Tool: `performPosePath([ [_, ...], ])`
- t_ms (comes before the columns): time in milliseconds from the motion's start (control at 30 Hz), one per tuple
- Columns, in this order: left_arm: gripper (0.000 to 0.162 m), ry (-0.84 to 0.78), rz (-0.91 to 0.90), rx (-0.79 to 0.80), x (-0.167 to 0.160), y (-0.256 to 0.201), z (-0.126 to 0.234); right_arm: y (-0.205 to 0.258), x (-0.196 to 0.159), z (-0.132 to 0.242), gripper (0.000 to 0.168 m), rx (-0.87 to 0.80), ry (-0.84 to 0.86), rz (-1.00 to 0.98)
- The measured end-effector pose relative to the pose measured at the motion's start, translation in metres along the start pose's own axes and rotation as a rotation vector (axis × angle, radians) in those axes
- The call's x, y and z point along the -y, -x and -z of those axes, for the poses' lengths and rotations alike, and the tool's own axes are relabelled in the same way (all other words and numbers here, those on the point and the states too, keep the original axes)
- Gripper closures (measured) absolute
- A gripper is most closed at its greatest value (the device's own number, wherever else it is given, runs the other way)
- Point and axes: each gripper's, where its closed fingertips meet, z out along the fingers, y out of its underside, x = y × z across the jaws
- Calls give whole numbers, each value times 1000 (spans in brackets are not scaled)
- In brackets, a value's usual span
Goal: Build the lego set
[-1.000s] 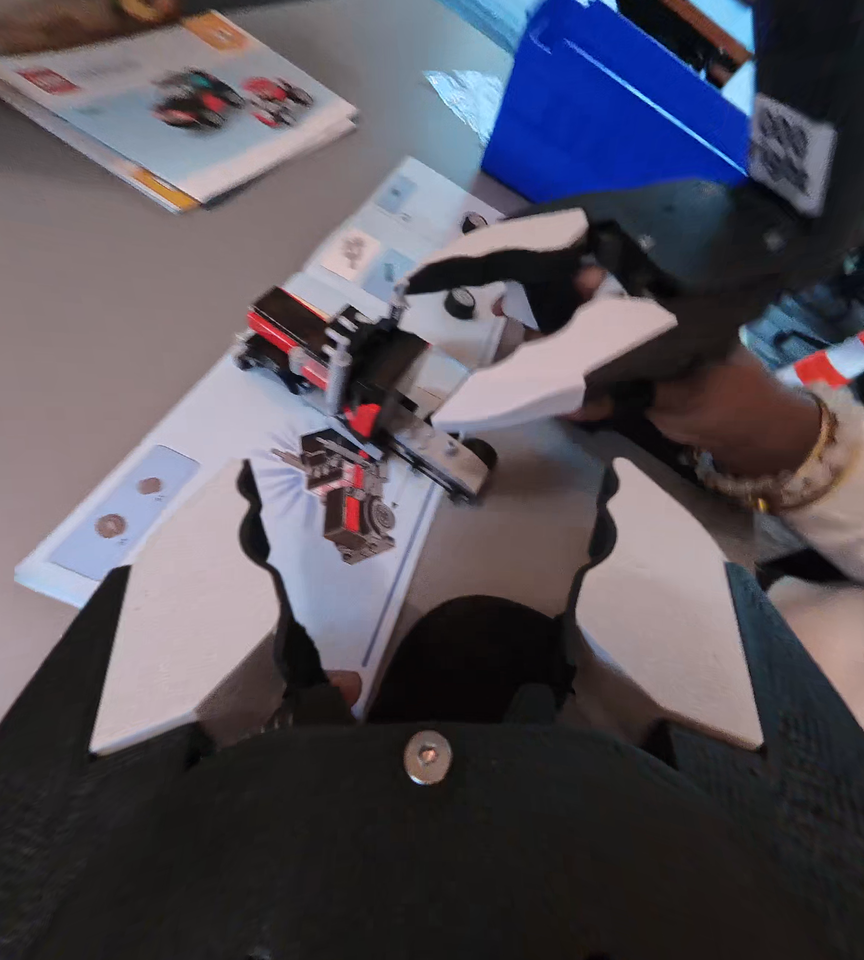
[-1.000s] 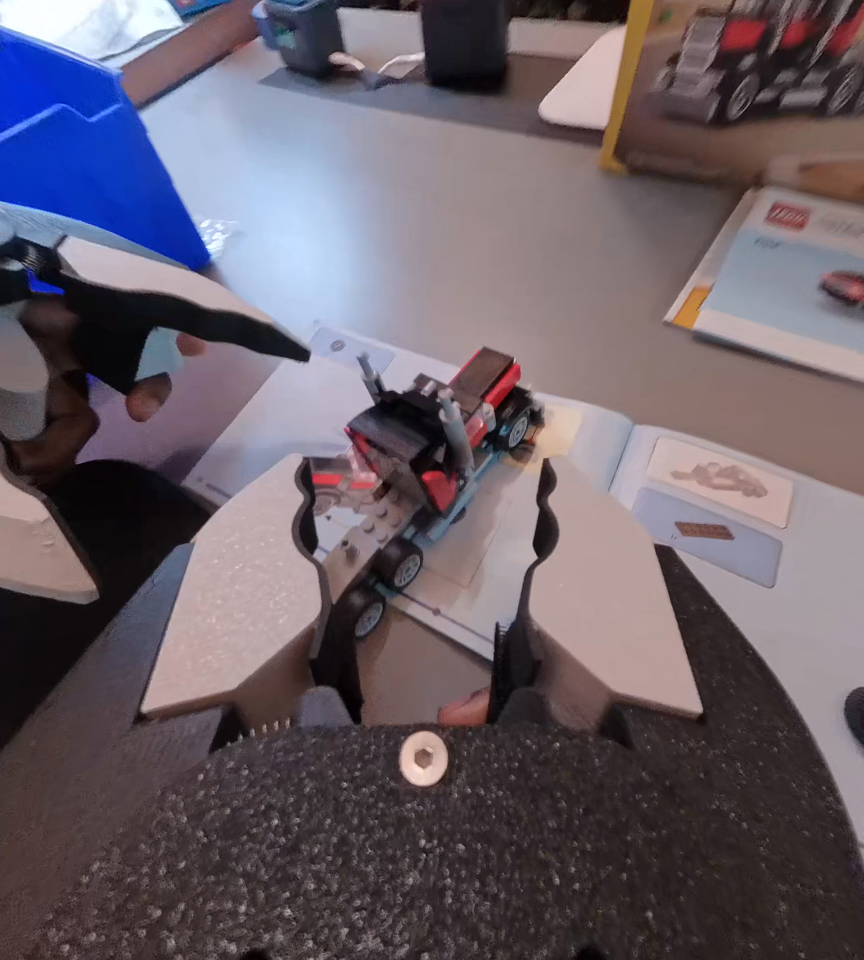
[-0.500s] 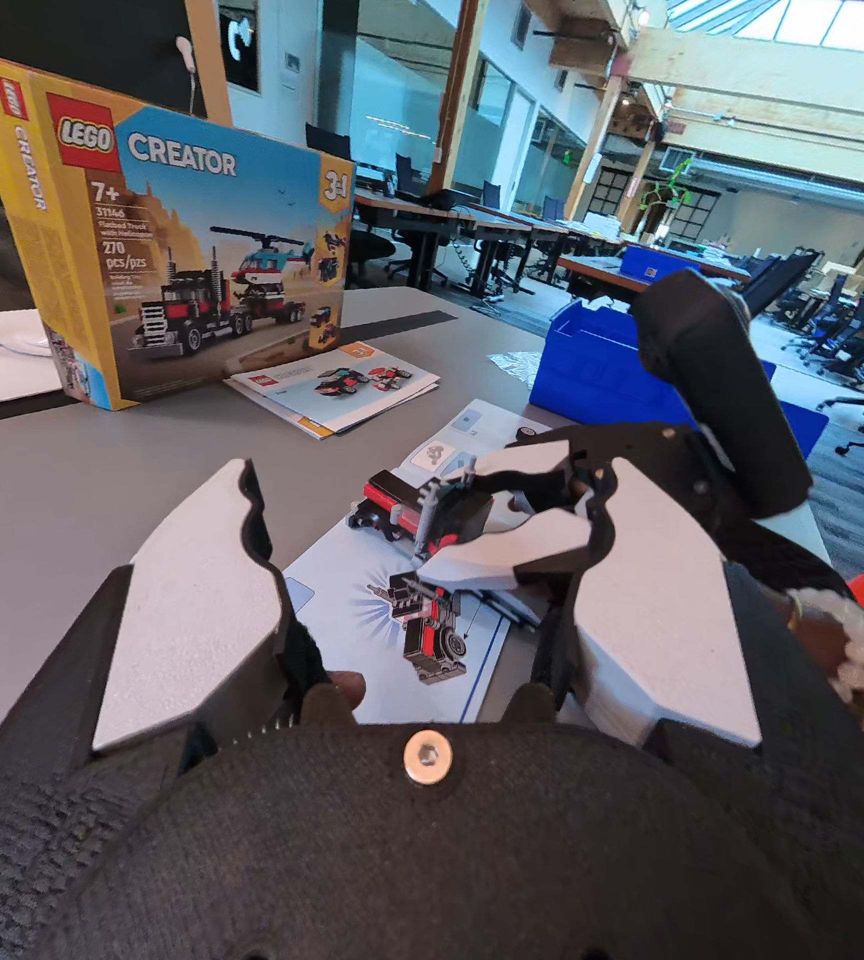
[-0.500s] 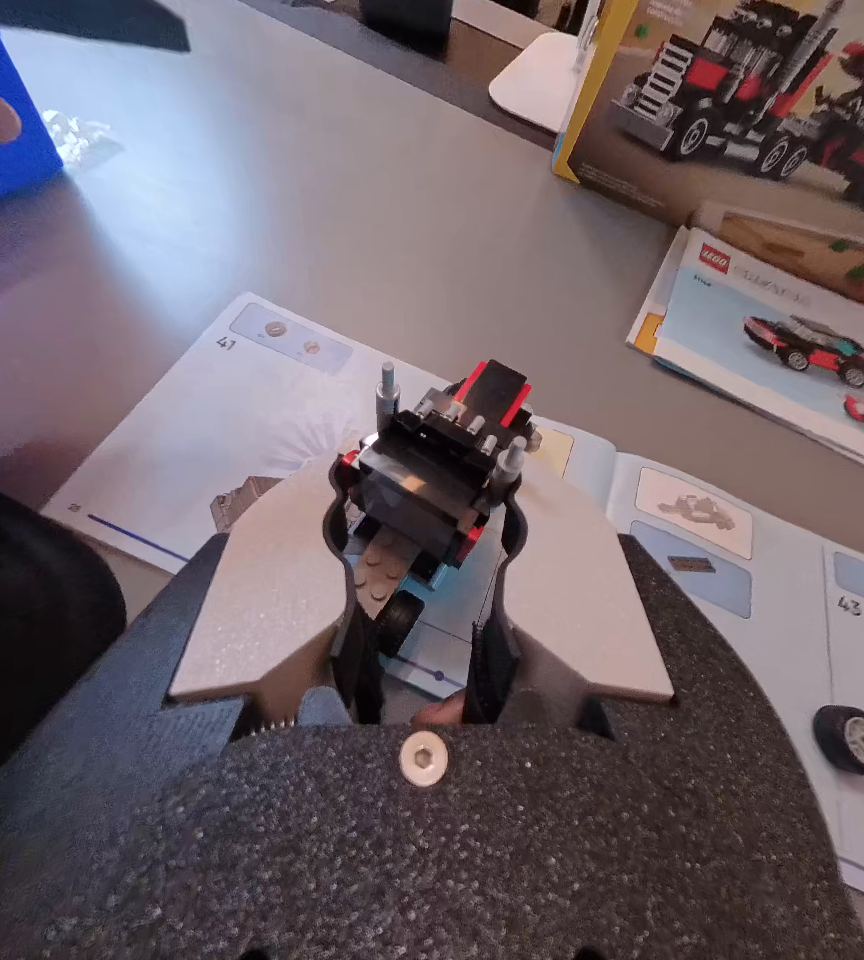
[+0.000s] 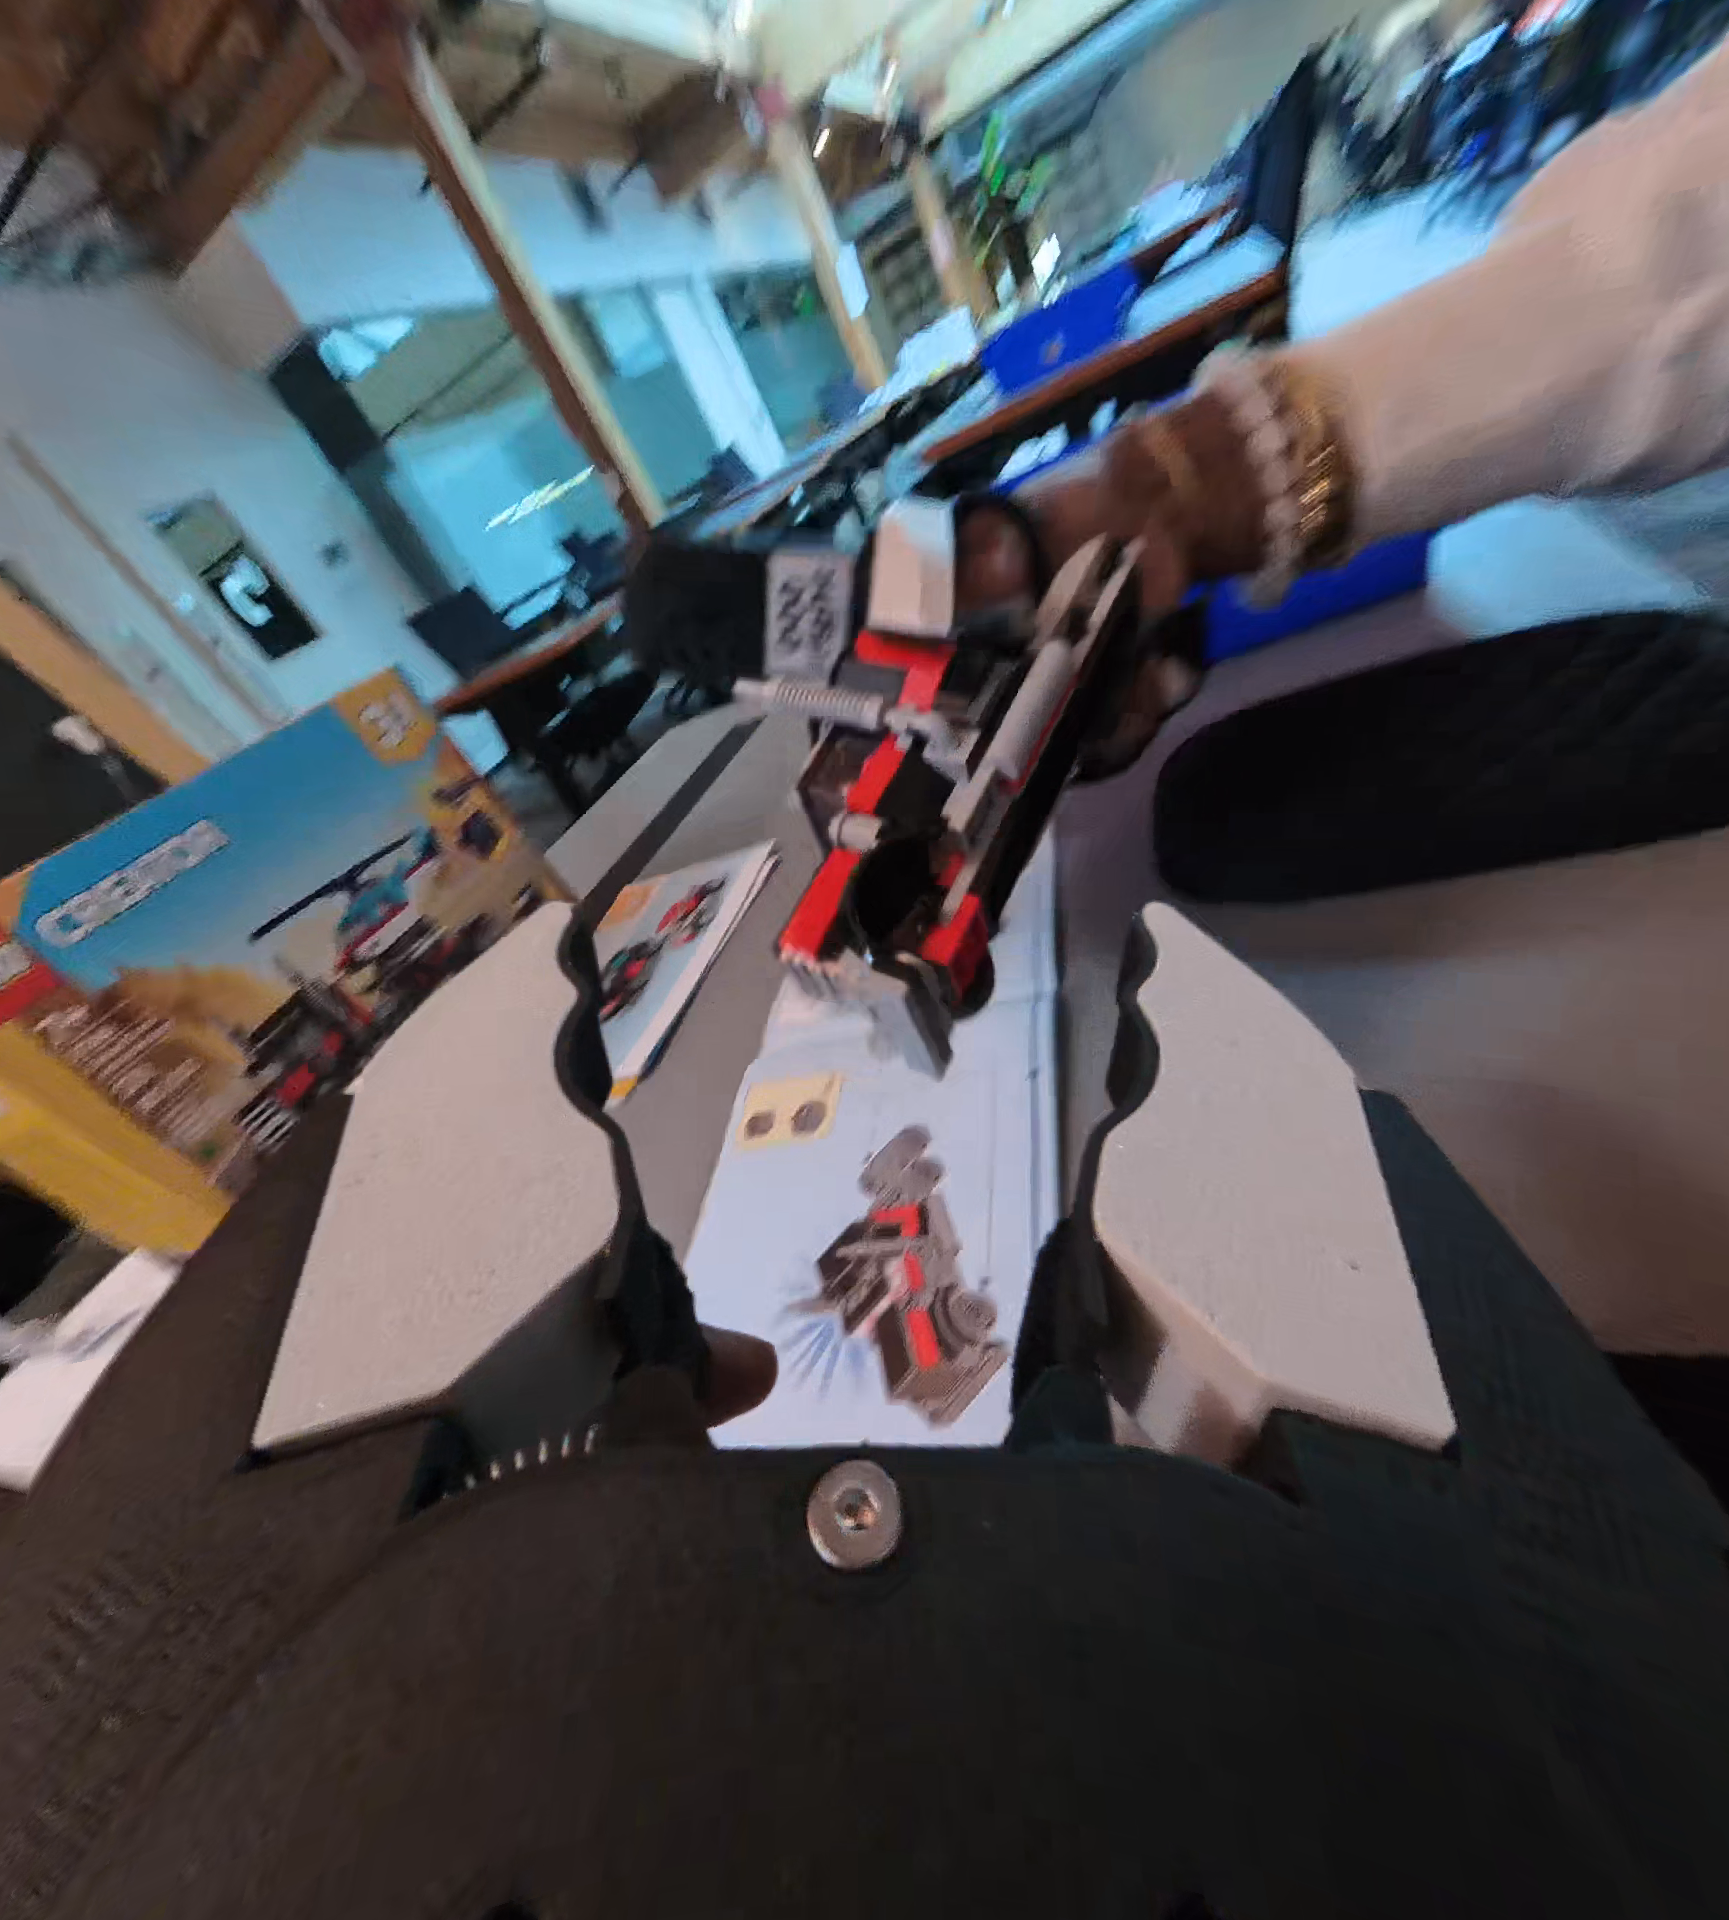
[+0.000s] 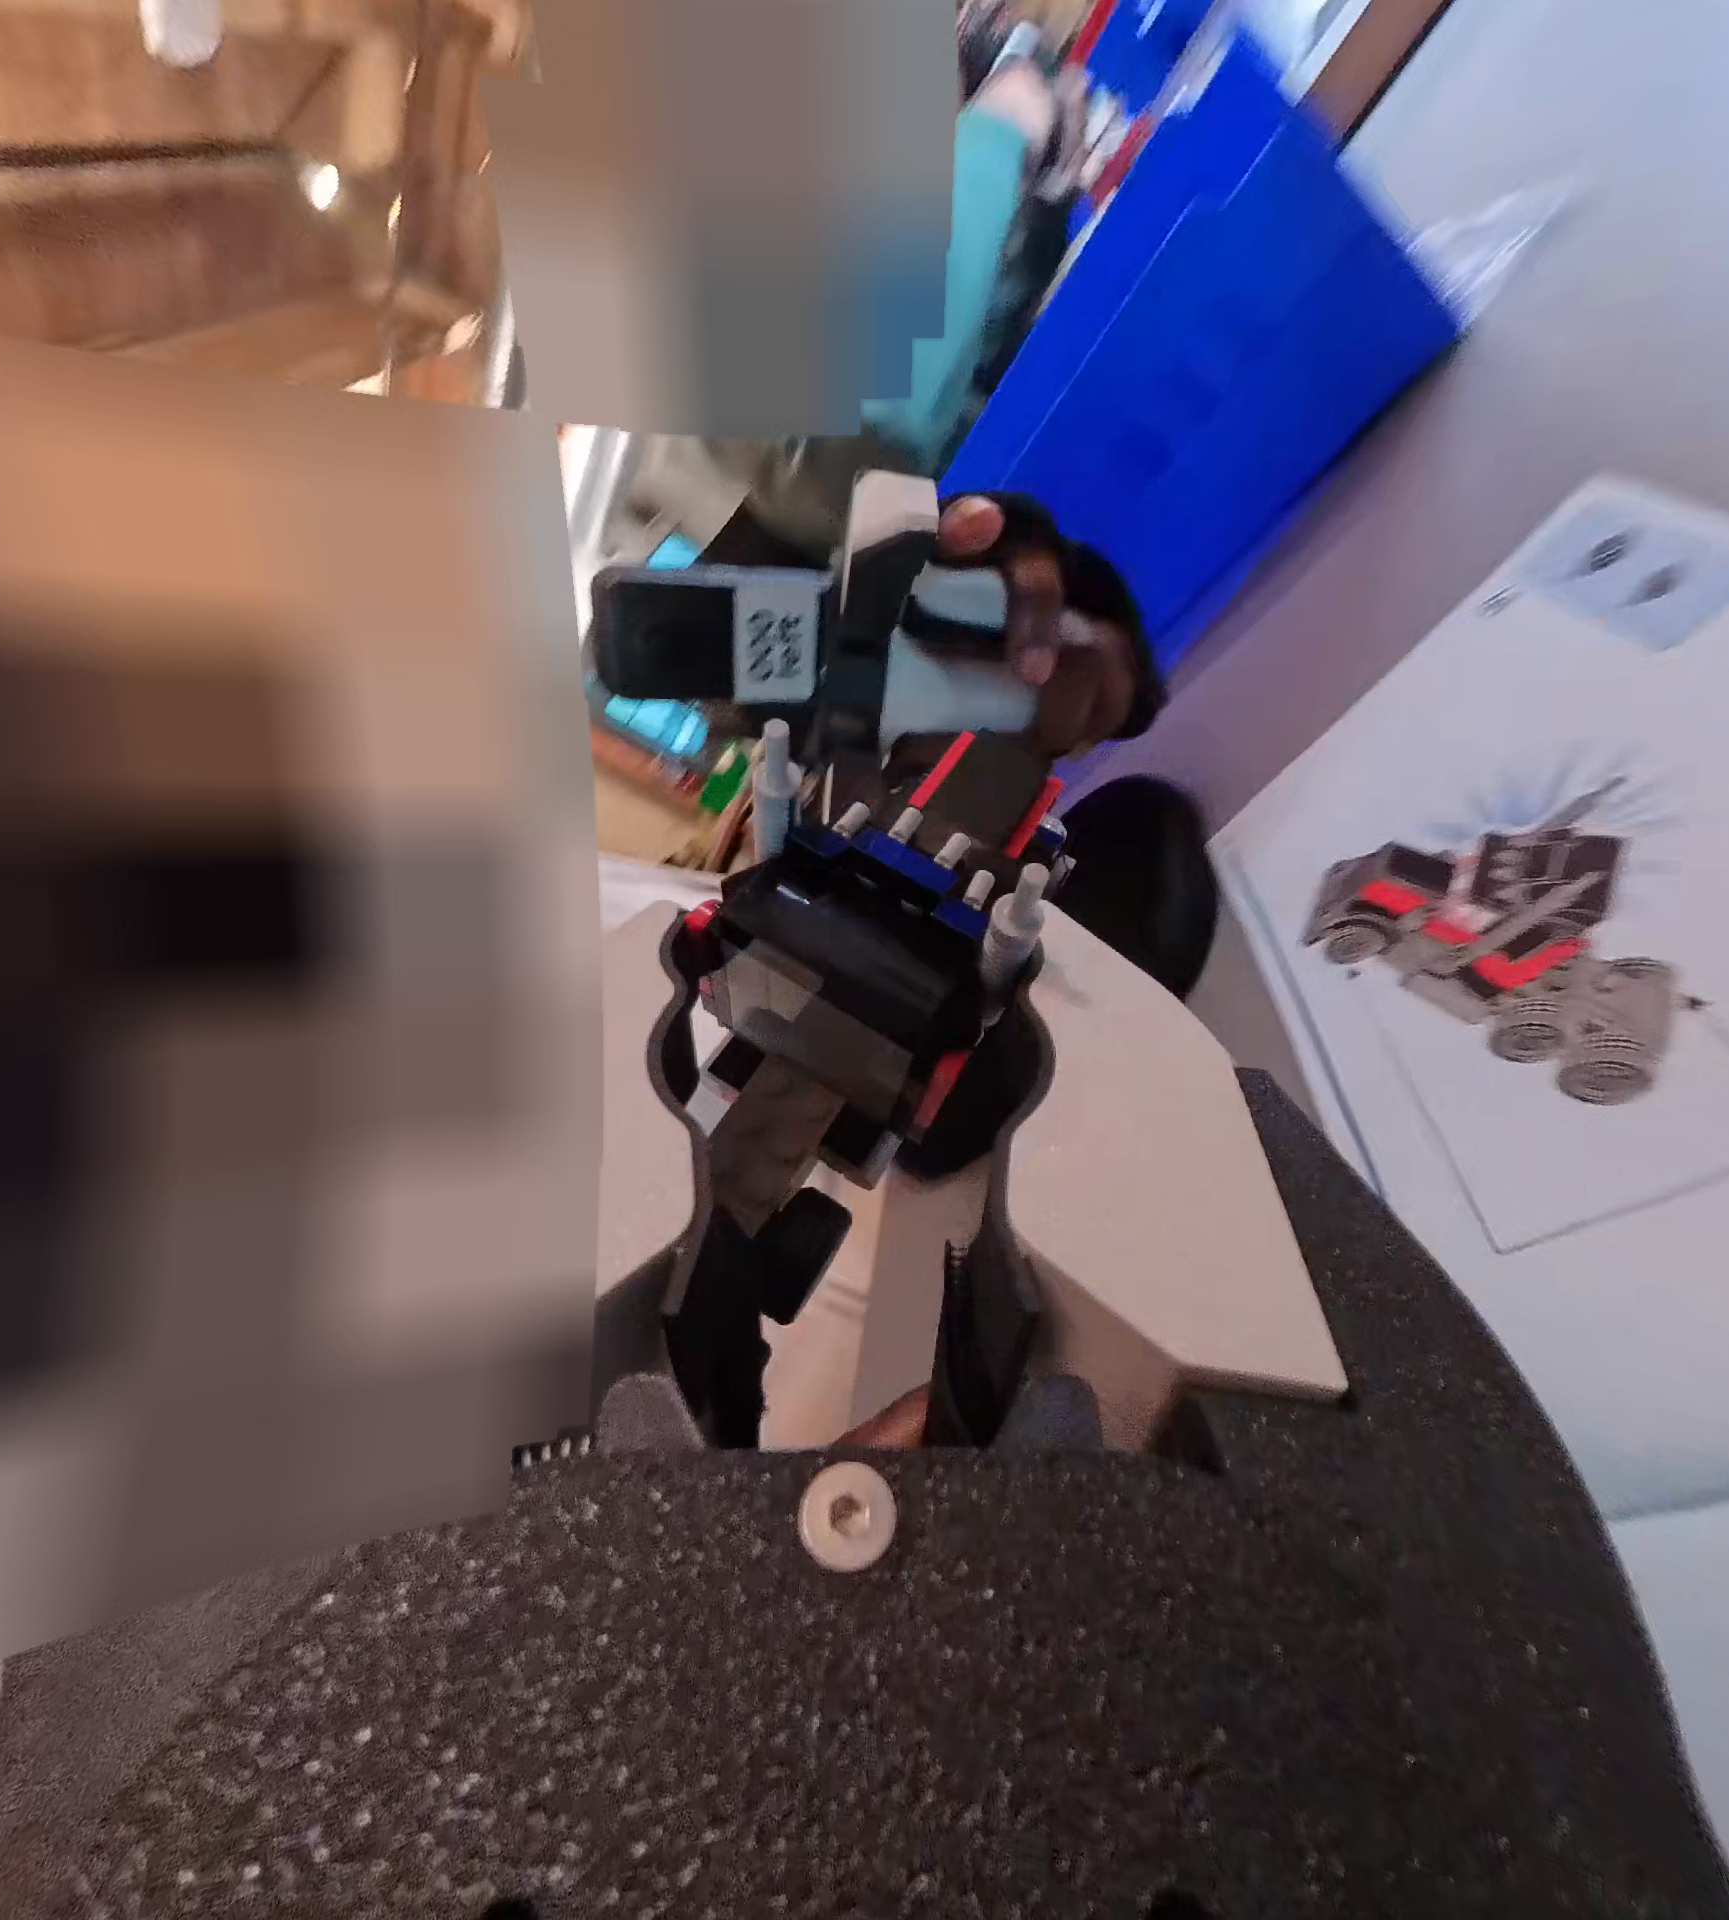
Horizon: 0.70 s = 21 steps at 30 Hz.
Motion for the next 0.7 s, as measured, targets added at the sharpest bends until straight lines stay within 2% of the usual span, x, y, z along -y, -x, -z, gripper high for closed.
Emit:
performPosePath([
  [67,70,-62,41,-77,7,-12,-1,6,-4,-5,111,90,84,-11],
  [167,83,-61,39,-115,5,-20,-4,13,-3,-13,111,211,167,-23],
  [333,113,55,-20,-63,-16,-16,-13,3,1,-17,111,312,261,-49],
  [433,115,71,-2,-66,-24,-18,-13,-6,2,-16,110,365,290,-106],
  [500,115,107,15,-63,-33,-16,-13,-19,7,-15,109,328,285,-134],
  [600,117,202,-9,-39,-52,-11,-13,-49,26,-7,108,173,223,-80],
  [700,119,305,27,-65,-72,-14,-15,-77,37,11,104,-56,254,43],
])
